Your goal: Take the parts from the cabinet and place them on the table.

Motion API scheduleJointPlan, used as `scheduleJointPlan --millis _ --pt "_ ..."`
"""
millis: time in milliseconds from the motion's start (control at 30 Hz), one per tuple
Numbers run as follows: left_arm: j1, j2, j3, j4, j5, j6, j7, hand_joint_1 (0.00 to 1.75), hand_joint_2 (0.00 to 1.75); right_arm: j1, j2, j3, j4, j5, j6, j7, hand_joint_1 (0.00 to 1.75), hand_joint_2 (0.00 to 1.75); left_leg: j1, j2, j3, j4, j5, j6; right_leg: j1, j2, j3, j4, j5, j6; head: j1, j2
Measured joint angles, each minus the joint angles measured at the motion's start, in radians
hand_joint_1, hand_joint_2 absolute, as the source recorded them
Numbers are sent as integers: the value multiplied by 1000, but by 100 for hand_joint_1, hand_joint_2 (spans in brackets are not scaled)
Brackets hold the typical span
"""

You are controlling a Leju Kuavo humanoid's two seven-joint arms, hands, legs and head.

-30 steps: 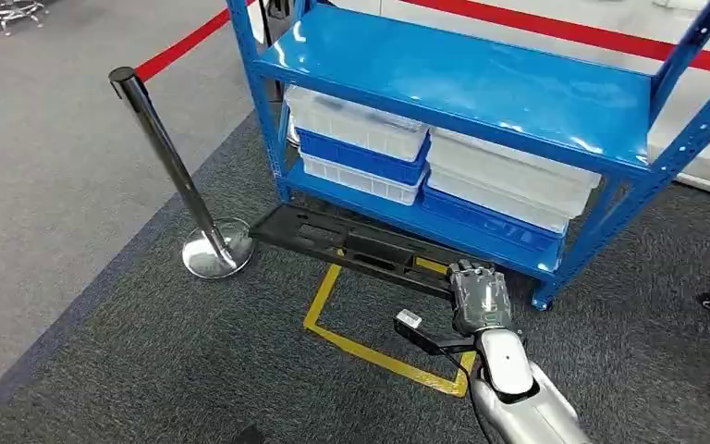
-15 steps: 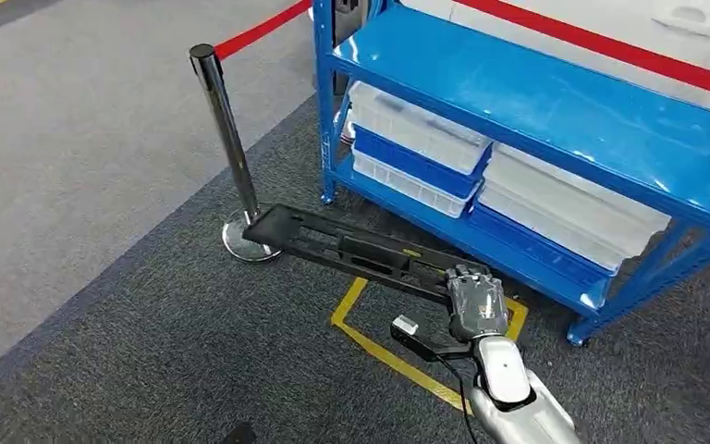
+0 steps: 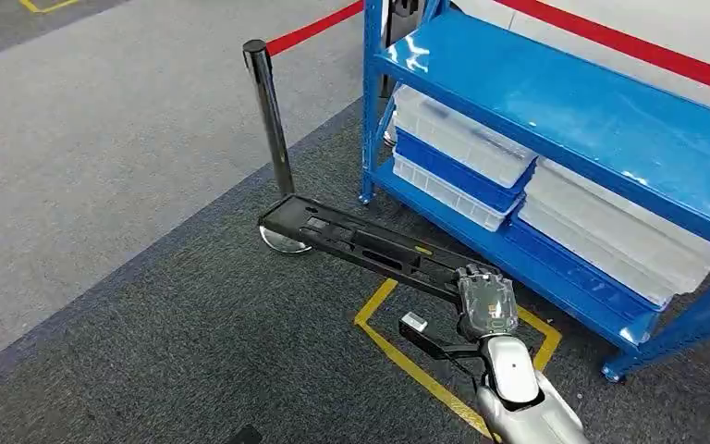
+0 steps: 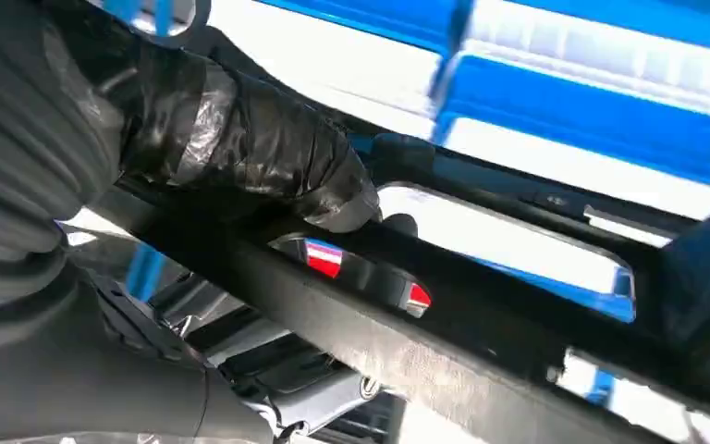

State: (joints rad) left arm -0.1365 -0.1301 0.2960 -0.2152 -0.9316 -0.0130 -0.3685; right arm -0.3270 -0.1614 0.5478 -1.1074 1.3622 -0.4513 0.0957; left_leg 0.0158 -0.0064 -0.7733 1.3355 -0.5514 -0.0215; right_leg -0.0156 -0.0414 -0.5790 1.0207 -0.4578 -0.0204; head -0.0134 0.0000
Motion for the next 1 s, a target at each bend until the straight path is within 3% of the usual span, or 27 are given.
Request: scheduleJointPlan --millis 33,100,133,167,200,300,333,367,400,467,500,533,567,600,633,667,700,800,833,867,900,967,1000 --pt "1 0 0 0 0 0 0 0 175 0 0 0 0 0 0 0 175 175 1 2 19 -34 28 -1 0 -14 0 1 -1 1 0 0" --pt "0 0 0 0 0 0 0 0 175 0 0 -1 0 -1 0 -1 175 175 1 22 113 -204 108 4 0 -37 4 3 -6 7 0 0" --pt "-1 0 0 0 0 1 0 0 175 0 0 -1 -2 -1 0 -2 175 175 -2 63 159 -288 130 10 3 -46 8 5 -9 12 0 0" --pt "-5 0 0 0 0 1 0 0 175 0 0 -2 -3 -1 0 -2 175 175 -17 92 168 -306 116 22 12 -55 6 6 -12 17 0 0" --pt "-6 0 0 0 0 1 0 0 175 -1 0 -3 -3 -2 -1 -3 175 175 -15 72 162 -309 122 32 11 -63 6 6 -12 20 2 0" --pt "-3 1 0 0 0 1 0 0 175 0 1 -4 -8 -8 -4 -3 175 175 -15 38 161 -320 129 50 12 -96 18 -1 -14 39 1 0" --pt "-1 0 0 0 0 1 0 0 175 -1 0 -5 -10 -10 -5 -3 175 175 -8 28 169 -328 135 56 4 -63 16 9 -28 46 2 0" --pt "-2 0 0 0 0 1 0 0 175 0 0 -10 -11 -10 -7 -3 175 175 -7 18 169 -331 137 61 2 -12 0 45 -56 47 2 0" --pt "-5 0 0 0 0 2 0 0 175 1 -2 -12 -11 -10 -8 -3 175 175 -7 8 167 -331 139 65 2 20 -36 121 -101 48 3 0" --pt "-6 -1 0 0 0 2 0 0 175 8 -4 -16 -11 -10 -8 -4 175 175 -10 -19 165 -329 139 67 3 38 -114 281 -162 50 3 0" --pt "-5 -1 0 0 0 2 0 0 175 11 -5 -19 -11 -10 -8 -6 175 175 -11 -32 165 -328 139 67 3 40 -132 313 -161 49 2 0" --pt "-4 -1 0 0 0 2 0 0 175 13 -6 -21 -11 -10 -8 -6 175 175 -10 -46 165 -325 139 67 2 40 -129 297 -135 48 3 0" --pt "-3 -1 0 0 -1 3 0 0 175 13 -8 -21 -11 -10 -8 -7 175 175 -10 -60 165 -321 138 67 2 42 -106 241 -94 46 2 0" --pt "-4 -1 0 0 -1 3 0 0 175 13 -9 -22 -11 -10 -8 -9 175 175 -10 -77 166 -317 137 66 1 49 -62 144 -39 44 3 0" --pt "-5 -2 0 0 -1 3 0 0 175 13 -12 -24 -11 -10 -8 -9 175 175 -9 -90 165 -313 134 62 -2 78 -21 52 5 41 3 0" --pt "-5 -2 0 0 -1 3 0 0 175 14 -16 -26 -11 -12 -8 -10 175 175 -10 -98 157 -311 133 58 -6 131 -9 28 -13 38 3 0" --pt "-8 -2 0 0 -1 3 1 0 175 16 -17 -27 -12 -15 -9 -10 175 175 -11 -109 150 -303 135 53 -7 132 -12 11 -9 39 2 0" --pt "-1 -2 0 0 0 4 2 0 175 18 -16 -28 -16 -18 -10 -11 175 175 -4 -144 141 -314 145 33 0 101 -8 14 -7 31 2 0" --pt "1 -1 0 0 0 5 2 0 175 18 -15 -28 -19 -19 -10 -11 175 175 -5 -112 136 -301 135 31 -10 83 -1 2 -1 22 2 0" --pt "1 -1 0 0 0 5 2 0 175 20 -17 -31 -19 -21 -12 -11 175 175 -11 -53 124 -271 114 26 -7 73 4 -3 -1 11 0 0" --pt "-2 -1 0 0 0 6 1 0 175 22 -18 -36 -19 -24 -14 -11 175 175 -9 -20 92 -205 75 22 -4 57 5 -4 -1 7 -2 0" --pt "-3 -1 0 0 0 6 1 0 175 29 -18 -43 -20 -28 -21 -11 175 175 -5 -2 15 -46 6 17 0 28 5 -2 -3 4 -2 0" --pt "-3 -1 0 0 0 6 0 0 175 33 -18 -47 -20 -28 -23 -11 175 175 -3 0 -12 10 -7 15 1 13 4 -1 -5 4 -3 0"
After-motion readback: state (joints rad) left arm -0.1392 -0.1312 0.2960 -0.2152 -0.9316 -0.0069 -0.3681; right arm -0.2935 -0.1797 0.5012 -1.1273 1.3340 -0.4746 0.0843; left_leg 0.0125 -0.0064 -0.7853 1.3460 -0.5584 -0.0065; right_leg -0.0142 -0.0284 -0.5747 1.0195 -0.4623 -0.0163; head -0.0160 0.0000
